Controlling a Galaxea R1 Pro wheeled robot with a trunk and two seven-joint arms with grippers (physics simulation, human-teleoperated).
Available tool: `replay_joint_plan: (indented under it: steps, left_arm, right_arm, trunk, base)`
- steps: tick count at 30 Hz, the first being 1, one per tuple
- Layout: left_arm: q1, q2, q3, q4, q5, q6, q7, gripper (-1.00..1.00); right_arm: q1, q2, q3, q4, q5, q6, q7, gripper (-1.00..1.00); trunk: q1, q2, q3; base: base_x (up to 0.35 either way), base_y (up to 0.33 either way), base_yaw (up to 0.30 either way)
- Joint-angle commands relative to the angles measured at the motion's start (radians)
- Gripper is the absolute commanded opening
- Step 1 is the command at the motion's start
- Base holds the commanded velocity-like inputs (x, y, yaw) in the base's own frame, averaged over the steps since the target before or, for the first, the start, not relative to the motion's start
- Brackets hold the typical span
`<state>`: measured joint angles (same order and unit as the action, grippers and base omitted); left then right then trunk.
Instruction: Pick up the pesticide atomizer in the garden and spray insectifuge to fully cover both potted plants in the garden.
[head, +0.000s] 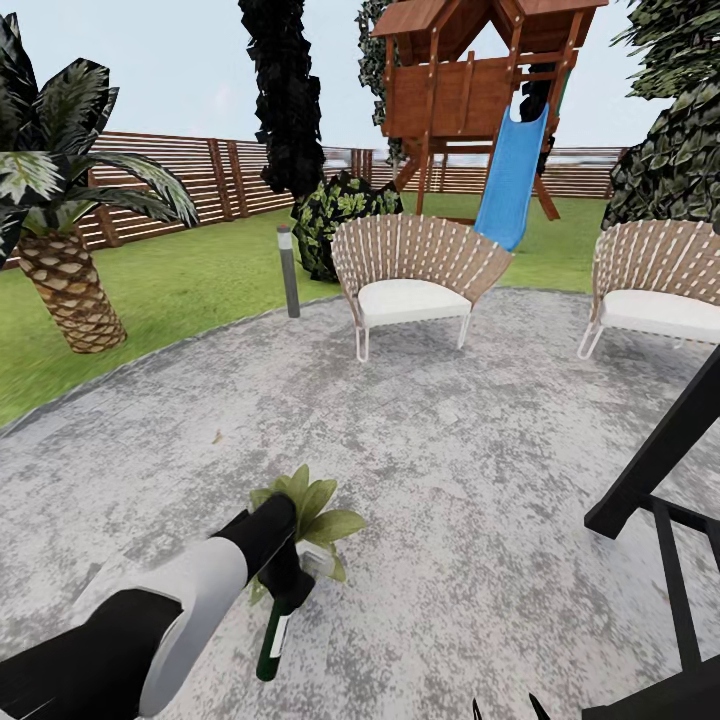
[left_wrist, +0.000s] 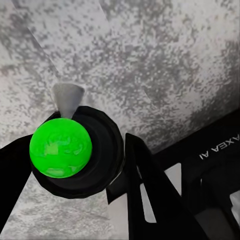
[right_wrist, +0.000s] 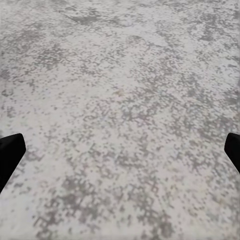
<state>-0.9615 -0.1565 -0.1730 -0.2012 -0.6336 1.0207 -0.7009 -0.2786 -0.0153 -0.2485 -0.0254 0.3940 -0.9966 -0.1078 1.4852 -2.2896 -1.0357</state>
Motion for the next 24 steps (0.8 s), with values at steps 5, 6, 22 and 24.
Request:
replay_joint_plan:
  steps: [5, 6, 22, 24]
  left_arm:
    - [0.011, 0.006, -0.006, 0.000, -0.008, -0.004, -0.009, -1.00]
    - [0.021, 0.008, -0.008, -0.001, -0.008, -0.006, -0.009, -1.00]
    - [0.012, 0.017, -0.076, -0.017, -0.014, -0.008, -0.204, -1.00]
    - [0.011, 0.022, -0.082, -0.018, -0.014, -0.006, -0.206, -1.00]
  right_arm:
    - [-0.001, 0.000, -0.002, 0.001, 0.011, -0.002, -0.010, 1.00]
    - [-0.001, 0.000, -0.002, 0.001, 0.011, -0.002, -0.010, 1.00]
    - [-0.001, 0.000, -0.002, 0.001, 0.011, -0.002, -0.010, 1.00]
    - [-0.001, 0.000, -0.002, 0.001, 0.011, -0.002, -0.010, 1.00]
  trunk:
    - [0.000, 0.000, -0.001]
    - [0.000, 0.000, -0.001]
    - [0.000, 0.000, -0.001]
    - [0.000, 0.000, -0.001]
  base:
    - [0.000, 0.000, 0.000]
    - [0.000, 0.000, 0.000]
    - [0.000, 0.000, 0.000]
    - [0.000, 0.000, 0.000]
